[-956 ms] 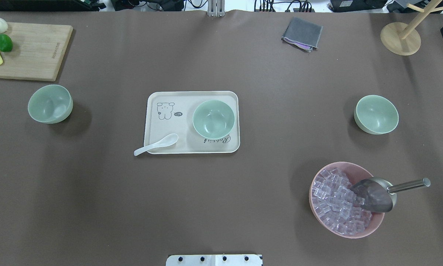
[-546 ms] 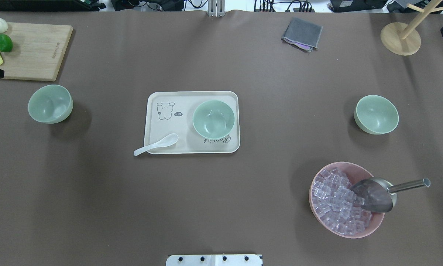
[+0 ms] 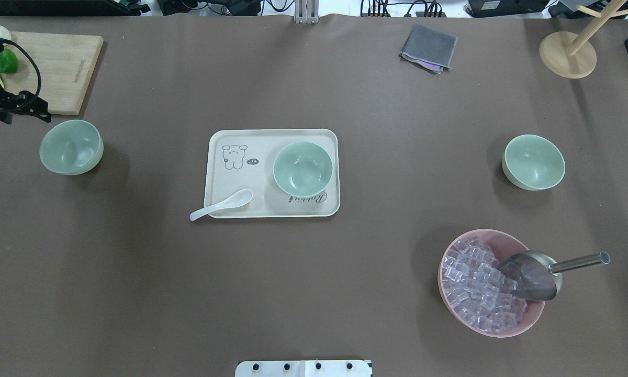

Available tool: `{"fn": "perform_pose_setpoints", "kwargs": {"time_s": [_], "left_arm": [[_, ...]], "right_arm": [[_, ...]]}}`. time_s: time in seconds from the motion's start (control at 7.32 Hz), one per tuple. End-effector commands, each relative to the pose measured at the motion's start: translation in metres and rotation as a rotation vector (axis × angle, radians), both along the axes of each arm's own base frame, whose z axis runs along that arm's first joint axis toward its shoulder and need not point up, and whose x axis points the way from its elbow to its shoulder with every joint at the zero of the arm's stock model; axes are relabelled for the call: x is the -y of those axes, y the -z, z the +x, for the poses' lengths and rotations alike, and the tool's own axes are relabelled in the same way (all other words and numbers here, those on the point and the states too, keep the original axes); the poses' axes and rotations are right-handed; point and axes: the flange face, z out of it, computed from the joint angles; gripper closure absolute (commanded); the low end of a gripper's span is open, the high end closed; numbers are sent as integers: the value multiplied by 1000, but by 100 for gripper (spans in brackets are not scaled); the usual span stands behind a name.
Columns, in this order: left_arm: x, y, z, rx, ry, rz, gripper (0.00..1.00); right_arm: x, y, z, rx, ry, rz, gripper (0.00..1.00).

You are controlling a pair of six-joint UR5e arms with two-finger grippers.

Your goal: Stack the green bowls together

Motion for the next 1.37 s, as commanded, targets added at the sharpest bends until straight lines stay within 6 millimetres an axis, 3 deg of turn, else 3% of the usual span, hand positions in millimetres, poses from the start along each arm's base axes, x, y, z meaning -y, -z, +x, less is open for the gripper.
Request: {"fn": "perform_pose_setpoints", "kwargs": {"time_s": [0.0,0.14,0.27,0.55,1.23], "left_arm": [[-2,-3,9,3,-10,-2,30],[-3,0,11,0,-18,12,45],[-10,-2,21,-8,-37,36,49],[-15,-10,31,8,-106,87,52],[-32,-25,25,11,-126,78,60]], "right_arm": [[-1,-2,0,1,0,10,1],[-1,-3,0,1,0,12,1],[-1,-3,0,-1,0,12,1],[-1,-2,0,0,0,21,1],[-1,-1,0,1,0,23,1]]}}
